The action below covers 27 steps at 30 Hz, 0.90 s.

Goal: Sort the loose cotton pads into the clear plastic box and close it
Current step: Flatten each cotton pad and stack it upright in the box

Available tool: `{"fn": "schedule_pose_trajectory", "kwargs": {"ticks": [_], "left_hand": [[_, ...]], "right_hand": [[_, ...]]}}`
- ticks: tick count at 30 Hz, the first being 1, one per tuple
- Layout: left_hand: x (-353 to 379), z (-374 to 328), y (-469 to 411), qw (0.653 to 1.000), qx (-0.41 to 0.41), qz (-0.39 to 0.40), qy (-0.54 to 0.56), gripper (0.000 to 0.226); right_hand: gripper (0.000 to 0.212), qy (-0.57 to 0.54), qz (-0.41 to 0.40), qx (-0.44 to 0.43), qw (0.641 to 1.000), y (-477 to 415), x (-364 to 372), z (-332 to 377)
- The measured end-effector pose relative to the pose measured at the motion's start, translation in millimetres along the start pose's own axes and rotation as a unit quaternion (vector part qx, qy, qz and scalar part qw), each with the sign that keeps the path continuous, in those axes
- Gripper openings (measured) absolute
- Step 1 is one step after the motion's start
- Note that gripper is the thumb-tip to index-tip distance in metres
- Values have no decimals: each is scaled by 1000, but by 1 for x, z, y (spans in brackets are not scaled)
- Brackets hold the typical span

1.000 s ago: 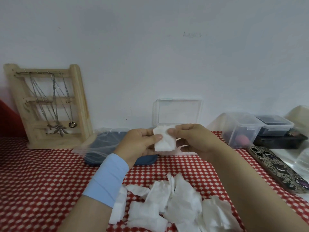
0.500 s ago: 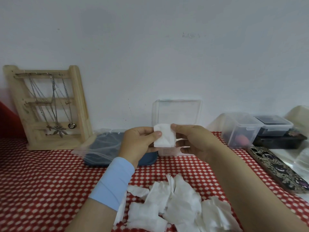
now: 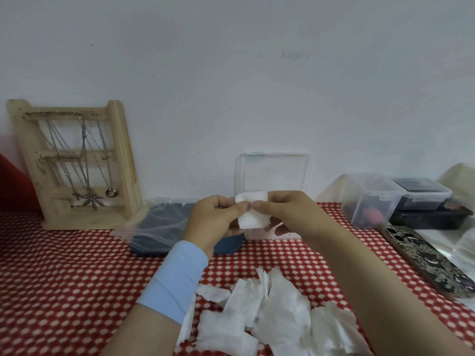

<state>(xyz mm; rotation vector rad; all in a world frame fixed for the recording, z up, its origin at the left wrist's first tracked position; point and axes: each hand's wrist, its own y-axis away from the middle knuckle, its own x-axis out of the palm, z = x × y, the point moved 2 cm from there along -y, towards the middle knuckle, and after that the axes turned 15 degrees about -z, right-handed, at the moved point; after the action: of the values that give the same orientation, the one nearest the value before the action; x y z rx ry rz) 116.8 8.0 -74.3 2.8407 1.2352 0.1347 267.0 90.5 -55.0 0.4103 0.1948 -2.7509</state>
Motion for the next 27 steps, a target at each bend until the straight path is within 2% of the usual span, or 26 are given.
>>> {"fn": "schedule_pose_trajectory", "kwargs": {"ticks": [2, 5, 7, 9, 11, 13, 16, 18, 19, 21, 27], "left_hand": [[1, -1, 1, 999, -26, 17, 33, 18], [2, -3, 5, 990, -77, 76, 86, 25], [2, -2, 4, 990, -79, 82, 83, 22], [1, -1, 3, 991, -76, 74, 79, 19], [1, 0, 3, 991, -70, 76, 80, 18], [2, -2, 5, 988, -72, 85, 104, 22], [0, -6, 3, 978, -110, 84, 158, 36], [-3, -7, 1, 977, -116, 88, 154, 34], [-4, -8, 1, 980, -107, 95, 140, 30], [-5, -8, 0, 985, -81, 103, 108, 26], [-5, -7, -1, 988, -55, 106, 94, 31]], "right_hand": [[17, 2, -35, -24, 999, 0, 2, 0], [35, -4, -73, -44, 996, -1, 4, 0], [41, 43, -106, -84, 990, -1, 5, -1], [29, 99, -143, -165, 971, 1, 5, 1], [11, 104, -116, -222, 962, 6, 5, 5], [11, 126, -71, -245, 959, 9, 5, 7], [24, 169, -34, -251, 953, 9, 3, 8], [29, 187, -40, -253, 948, 7, 3, 6], [24, 186, -50, -254, 948, 5, 3, 5], [14, 151, -56, -240, 957, 2, 4, 5], [18, 54, -22, -156, 986, 1, 3, 5]]}}
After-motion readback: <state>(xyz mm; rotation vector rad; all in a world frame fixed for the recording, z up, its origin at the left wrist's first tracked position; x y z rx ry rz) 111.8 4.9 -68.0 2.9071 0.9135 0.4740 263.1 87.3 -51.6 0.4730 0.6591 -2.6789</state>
